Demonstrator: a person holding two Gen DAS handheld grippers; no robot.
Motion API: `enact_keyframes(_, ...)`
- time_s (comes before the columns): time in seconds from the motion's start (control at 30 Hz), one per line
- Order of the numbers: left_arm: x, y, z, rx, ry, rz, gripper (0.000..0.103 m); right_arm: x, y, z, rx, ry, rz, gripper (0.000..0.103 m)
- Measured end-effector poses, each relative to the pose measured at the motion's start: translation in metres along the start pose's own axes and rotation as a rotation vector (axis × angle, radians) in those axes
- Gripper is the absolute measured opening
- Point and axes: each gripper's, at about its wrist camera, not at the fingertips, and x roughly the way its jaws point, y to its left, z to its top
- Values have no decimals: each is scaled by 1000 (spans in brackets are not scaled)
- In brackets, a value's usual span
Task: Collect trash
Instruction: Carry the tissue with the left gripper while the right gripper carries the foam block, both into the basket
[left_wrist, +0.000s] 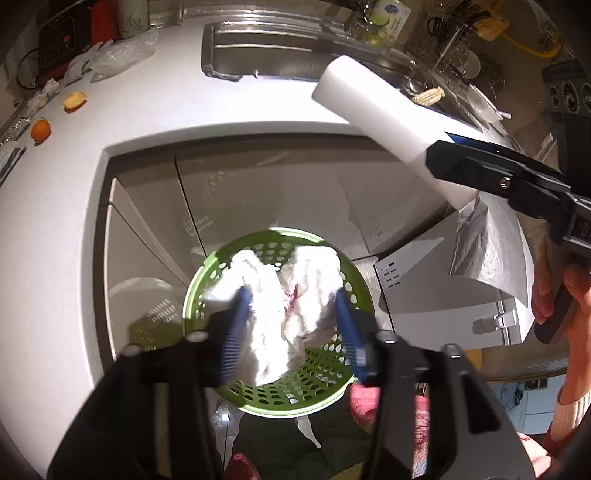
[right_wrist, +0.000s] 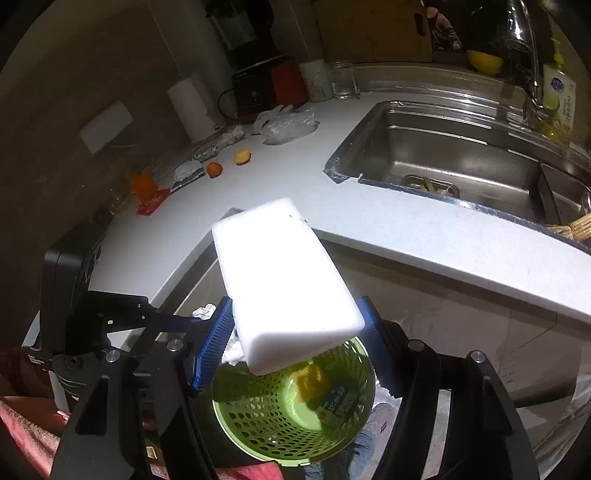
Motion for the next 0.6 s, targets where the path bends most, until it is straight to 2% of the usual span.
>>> enact_keyframes(0.07,-2,-2,0,4,-10,8,67,-1,-1,-4,10,4,-3,68)
enact_keyframes(0.27,-22,1,2,-4,-55,31,82,1,2,-11,3,31,12,68)
enact_keyframes(0.43,-49,18,3,-40,-114,59,85,5,12,-20,-22,72,38,69)
enact_keyframes(0.53,-71,38,3,-71,-170,101,88,10,19,-30,-38,109,48,70)
enact_keyframes(0.6,-82,52,0,-98,-197,135,88,17,22,-38,-49,149,52,76)
